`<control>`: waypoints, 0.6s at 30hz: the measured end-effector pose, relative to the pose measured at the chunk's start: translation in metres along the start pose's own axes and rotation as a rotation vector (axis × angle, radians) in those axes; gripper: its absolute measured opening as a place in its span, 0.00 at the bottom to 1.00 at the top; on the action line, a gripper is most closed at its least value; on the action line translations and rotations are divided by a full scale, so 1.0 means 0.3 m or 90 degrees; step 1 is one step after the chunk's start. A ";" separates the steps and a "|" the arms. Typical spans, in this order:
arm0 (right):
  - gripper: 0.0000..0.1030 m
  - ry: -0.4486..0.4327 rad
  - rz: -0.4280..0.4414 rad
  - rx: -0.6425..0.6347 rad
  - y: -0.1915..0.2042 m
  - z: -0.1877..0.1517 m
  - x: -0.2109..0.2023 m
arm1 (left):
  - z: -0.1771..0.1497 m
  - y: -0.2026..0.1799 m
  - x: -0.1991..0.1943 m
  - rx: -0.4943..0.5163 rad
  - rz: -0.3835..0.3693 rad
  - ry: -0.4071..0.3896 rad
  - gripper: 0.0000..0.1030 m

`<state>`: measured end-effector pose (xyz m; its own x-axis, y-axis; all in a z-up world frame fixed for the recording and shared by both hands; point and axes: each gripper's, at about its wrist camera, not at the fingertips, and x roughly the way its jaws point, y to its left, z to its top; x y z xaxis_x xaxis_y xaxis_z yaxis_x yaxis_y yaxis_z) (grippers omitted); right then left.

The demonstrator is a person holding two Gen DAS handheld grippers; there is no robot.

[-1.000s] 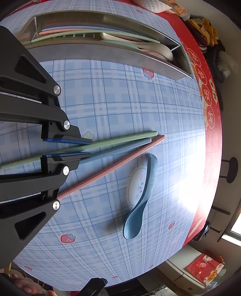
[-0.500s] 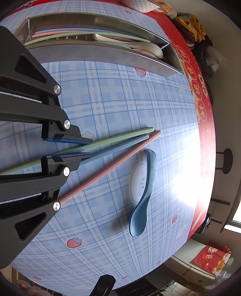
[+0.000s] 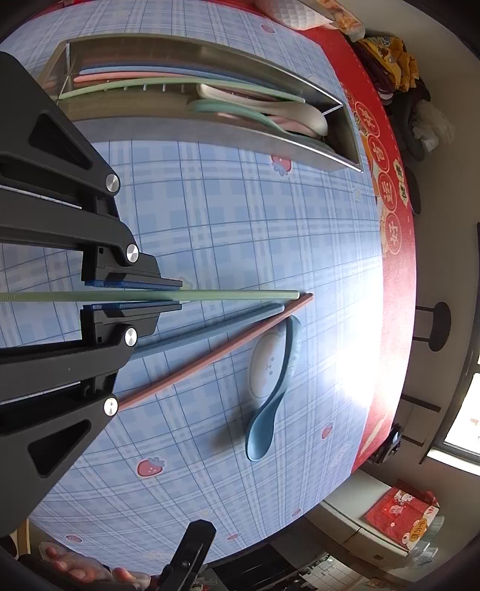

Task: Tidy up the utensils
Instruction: 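Lift the green chopstick with the left tool while the right tool grasps the blue spoon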

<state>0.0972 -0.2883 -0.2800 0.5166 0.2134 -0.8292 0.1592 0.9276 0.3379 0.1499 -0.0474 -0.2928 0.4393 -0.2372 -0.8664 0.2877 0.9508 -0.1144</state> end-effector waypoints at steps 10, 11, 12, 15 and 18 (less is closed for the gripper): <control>0.84 -0.014 -0.013 -0.103 0.105 0.035 0.054 | -0.001 0.091 -0.167 -0.061 -0.027 -0.055 0.05; 0.84 -0.015 -0.014 -0.122 0.123 0.042 0.063 | -0.002 0.100 -0.182 -0.065 -0.027 -0.060 0.05; 0.84 -0.017 -0.013 -0.142 0.143 0.049 0.073 | -0.005 0.111 -0.199 -0.068 -0.026 -0.067 0.05; 0.67 -0.018 -0.018 -0.207 0.204 0.077 0.111 | -0.014 0.147 -0.243 -0.082 -0.023 -0.085 0.05; 0.53 -0.011 -0.030 -0.262 0.258 0.105 0.164 | -0.027 0.181 -0.280 -0.100 -0.019 -0.101 0.05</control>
<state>0.1614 -0.2158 -0.2806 0.5311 0.1654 -0.8310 -0.1647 0.9822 0.0902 0.1217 0.0257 -0.2302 0.5640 -0.2827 -0.7759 0.1727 0.9592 -0.2240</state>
